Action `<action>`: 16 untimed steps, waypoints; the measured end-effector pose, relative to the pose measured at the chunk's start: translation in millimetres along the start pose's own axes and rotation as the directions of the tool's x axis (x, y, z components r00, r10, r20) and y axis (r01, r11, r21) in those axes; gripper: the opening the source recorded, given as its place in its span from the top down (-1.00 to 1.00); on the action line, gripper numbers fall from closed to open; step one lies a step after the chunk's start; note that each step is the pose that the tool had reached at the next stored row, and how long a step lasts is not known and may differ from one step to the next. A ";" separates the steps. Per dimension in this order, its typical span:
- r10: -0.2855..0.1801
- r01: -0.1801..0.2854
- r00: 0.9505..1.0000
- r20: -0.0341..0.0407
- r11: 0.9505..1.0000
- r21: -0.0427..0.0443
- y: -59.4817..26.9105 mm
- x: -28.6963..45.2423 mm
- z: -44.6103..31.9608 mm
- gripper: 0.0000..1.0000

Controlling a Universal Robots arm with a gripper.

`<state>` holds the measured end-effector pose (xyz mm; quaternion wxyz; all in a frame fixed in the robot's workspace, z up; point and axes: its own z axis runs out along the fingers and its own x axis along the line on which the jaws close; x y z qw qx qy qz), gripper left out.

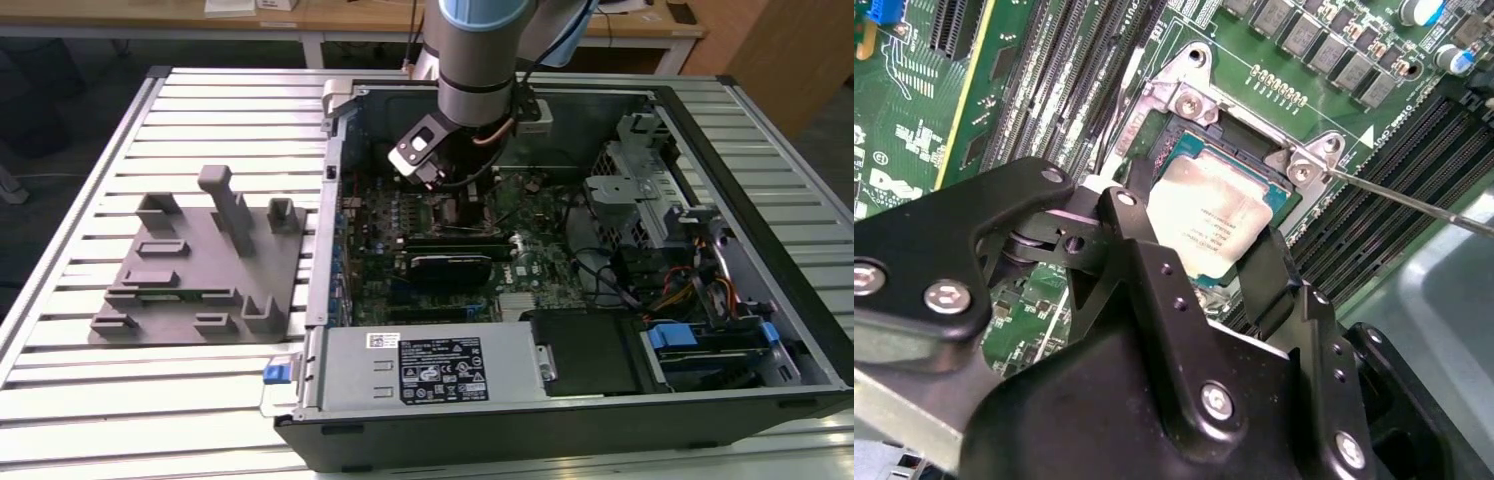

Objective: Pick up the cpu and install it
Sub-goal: 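Place the cpu into insertion slot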

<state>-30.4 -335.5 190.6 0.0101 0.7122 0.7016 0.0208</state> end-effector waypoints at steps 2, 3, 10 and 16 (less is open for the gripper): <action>0.000 0.000 1.000 0.000 1.000 0.000 0.0 0.0 -0.6 -0.22; 0.000 0.000 1.000 0.000 1.000 0.000 0.0 0.0 -1.1 -0.22; 0.000 0.000 1.000 0.000 1.000 0.000 0.1 0.0 -2.0 -0.22; 0.000 0.000 1.000 0.000 1.000 0.000 0.1 0.0 -2.3 -0.20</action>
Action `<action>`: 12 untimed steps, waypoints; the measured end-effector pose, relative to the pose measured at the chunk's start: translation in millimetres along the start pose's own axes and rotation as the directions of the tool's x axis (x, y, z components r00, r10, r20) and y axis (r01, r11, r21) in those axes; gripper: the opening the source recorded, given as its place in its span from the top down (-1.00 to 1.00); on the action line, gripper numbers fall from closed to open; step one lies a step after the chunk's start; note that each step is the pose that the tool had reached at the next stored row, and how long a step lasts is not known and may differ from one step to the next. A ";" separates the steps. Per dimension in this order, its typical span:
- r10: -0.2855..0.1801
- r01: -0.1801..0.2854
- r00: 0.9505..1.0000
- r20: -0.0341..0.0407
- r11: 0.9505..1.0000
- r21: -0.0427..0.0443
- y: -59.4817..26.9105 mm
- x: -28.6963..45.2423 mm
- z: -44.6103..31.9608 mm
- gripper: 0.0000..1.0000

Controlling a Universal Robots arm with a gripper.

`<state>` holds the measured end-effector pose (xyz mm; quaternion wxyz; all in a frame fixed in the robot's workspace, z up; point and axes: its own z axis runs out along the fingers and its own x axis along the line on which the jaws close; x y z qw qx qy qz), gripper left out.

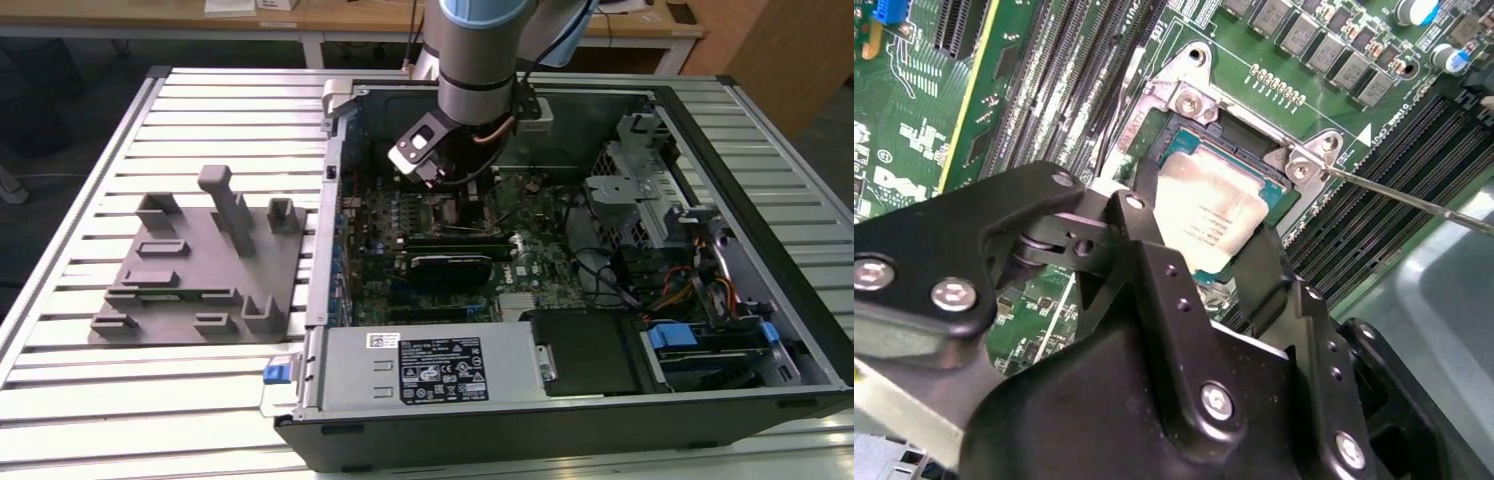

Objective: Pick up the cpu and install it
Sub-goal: 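Place the cpu into insertion slot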

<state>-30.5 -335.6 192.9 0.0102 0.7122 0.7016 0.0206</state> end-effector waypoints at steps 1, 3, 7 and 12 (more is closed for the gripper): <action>0.000 0.000 1.000 0.000 1.000 0.000 0.0 0.0 0.0 -0.20; 0.000 0.000 1.000 0.000 1.000 0.000 0.0 0.0 0.0 -0.07; 0.000 0.000 1.000 0.000 1.000 0.000 0.0 0.1 0.0 -0.07; 0.000 0.000 1.000 0.000 1.000 0.000 0.0 0.1 0.0 -0.07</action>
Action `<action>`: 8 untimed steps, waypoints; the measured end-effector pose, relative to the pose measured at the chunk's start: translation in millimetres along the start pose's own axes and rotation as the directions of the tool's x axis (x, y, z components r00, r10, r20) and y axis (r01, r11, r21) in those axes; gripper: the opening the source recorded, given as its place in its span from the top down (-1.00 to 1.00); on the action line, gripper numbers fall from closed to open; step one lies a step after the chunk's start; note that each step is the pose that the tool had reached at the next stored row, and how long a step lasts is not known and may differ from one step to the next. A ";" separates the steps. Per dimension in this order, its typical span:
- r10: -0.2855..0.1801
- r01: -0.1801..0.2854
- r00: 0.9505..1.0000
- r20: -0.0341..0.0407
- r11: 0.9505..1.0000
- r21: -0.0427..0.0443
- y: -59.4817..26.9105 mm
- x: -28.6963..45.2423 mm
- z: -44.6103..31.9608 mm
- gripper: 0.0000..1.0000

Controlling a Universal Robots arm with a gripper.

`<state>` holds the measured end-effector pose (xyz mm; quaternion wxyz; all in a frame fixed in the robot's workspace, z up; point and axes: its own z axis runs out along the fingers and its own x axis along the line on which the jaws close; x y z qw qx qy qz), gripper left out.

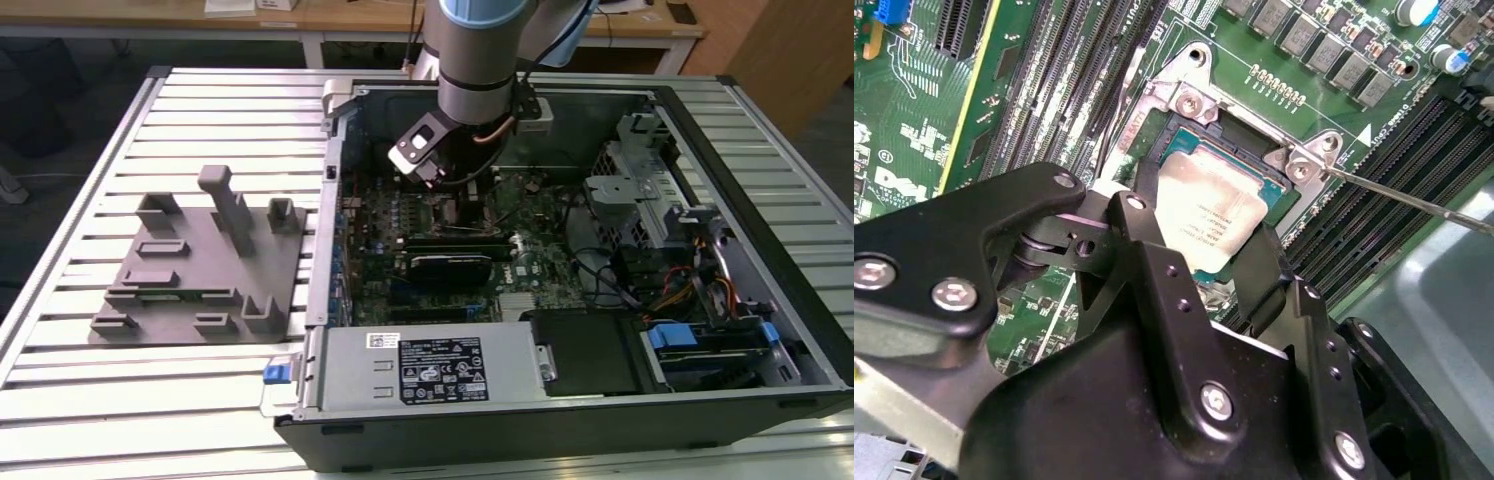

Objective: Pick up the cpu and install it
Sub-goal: 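Place the cpu into insertion slot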

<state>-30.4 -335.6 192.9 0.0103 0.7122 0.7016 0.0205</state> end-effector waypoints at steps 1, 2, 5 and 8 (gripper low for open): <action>0.000 0.000 1.000 0.000 1.000 0.000 0.0 0.0 0.0 -0.07; 0.000 0.000 1.000 0.000 1.000 0.000 0.0 0.0 0.0 -0.07; 0.001 -0.001 1.000 0.000 1.000 0.000 -0.1 0.0 0.3 -0.07; 0.001 -0.001 1.000 0.000 1.000 0.000 0.0 0.0 0.4 -0.07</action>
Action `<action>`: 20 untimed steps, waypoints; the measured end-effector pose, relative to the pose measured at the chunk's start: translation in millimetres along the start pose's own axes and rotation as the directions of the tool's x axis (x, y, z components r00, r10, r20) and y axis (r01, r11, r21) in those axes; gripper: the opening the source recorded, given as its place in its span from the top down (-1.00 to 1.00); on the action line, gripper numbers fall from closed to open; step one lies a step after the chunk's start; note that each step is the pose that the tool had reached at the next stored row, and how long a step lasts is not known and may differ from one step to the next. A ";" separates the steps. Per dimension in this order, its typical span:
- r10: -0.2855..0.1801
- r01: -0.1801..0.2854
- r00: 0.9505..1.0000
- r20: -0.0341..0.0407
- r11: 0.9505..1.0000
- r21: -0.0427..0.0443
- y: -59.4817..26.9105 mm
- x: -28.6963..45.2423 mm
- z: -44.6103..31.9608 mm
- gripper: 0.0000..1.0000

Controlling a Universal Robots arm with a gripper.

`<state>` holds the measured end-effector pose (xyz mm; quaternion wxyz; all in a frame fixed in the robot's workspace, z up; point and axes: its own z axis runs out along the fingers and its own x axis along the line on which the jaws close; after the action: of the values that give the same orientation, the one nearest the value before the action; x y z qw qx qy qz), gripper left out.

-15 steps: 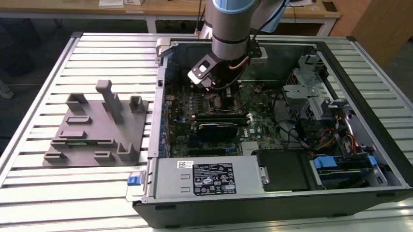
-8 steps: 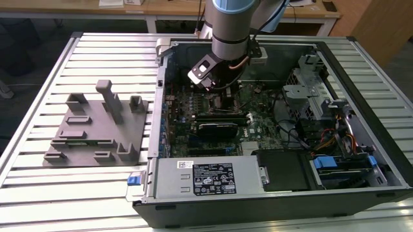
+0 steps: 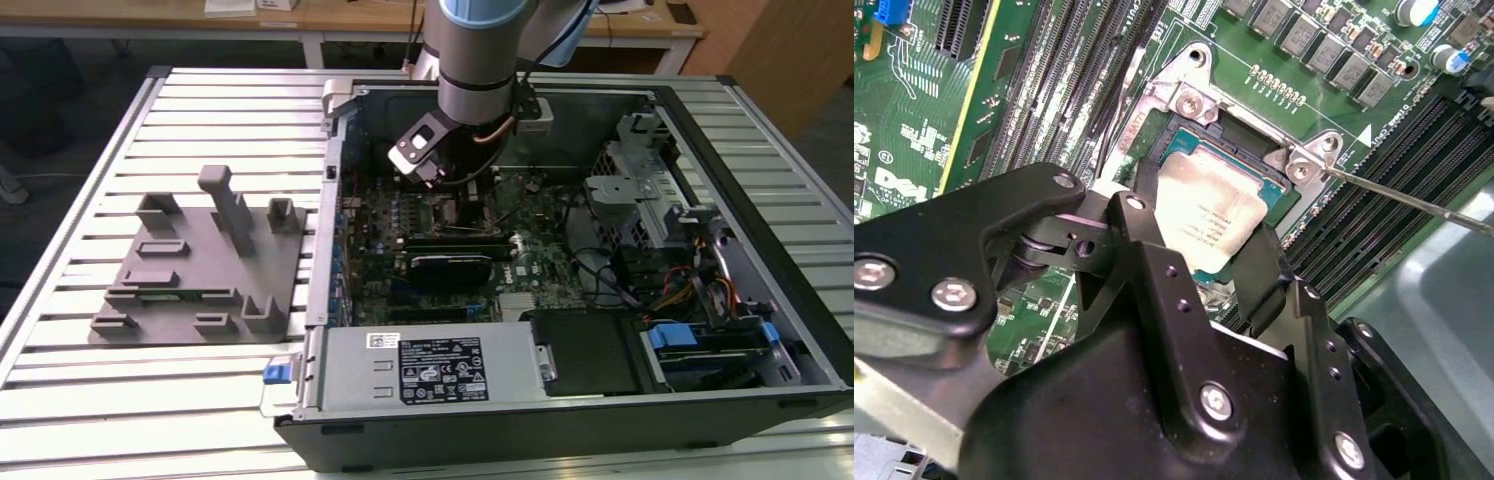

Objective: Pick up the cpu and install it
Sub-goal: 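Place the cpu into insertion slot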

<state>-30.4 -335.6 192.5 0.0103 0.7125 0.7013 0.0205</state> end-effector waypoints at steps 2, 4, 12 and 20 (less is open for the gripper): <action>0.000 0.000 1.000 0.000 1.000 0.000 0.0 0.0 0.0 -0.07; 0.000 0.000 1.000 -0.001 1.000 0.000 0.1 0.1 0.2 -0.10; 0.000 0.000 1.000 0.000 1.000 0.000 0.1 0.0 -2.0 -0.22; 0.000 0.000 1.000 0.000 1.000 0.000 0.4 0.2 -9.2 -0.22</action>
<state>-30.4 -335.5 201.8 0.0102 0.7125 0.7013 0.0207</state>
